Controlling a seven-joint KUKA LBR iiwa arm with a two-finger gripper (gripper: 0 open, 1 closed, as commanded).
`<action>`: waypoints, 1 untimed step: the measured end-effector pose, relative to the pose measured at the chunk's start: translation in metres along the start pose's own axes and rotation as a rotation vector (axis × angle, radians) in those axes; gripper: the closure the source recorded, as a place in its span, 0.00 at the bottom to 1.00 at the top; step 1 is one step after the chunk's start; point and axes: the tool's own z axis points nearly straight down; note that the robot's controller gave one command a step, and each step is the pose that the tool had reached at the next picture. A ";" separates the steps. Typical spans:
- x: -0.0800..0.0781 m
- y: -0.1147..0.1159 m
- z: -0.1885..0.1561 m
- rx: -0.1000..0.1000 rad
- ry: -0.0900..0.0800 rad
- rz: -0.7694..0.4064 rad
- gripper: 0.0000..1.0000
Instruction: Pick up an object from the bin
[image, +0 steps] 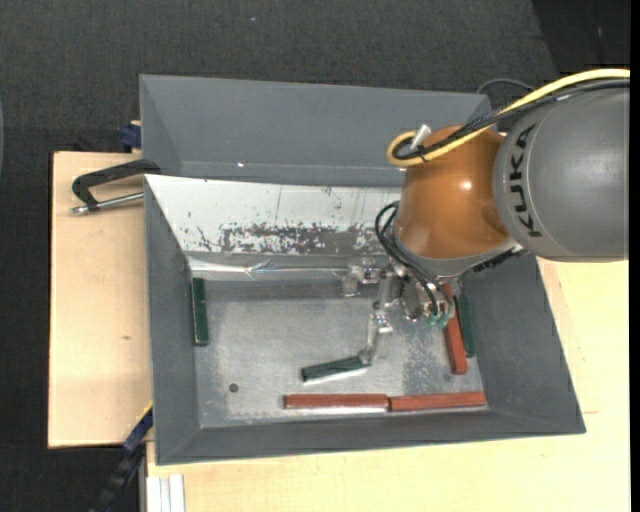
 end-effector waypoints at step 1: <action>0.008 -0.020 0.056 -0.004 0.002 0.050 0.00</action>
Offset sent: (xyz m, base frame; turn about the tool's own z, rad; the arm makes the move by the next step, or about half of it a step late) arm -0.0470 0.0331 -0.0711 -0.1445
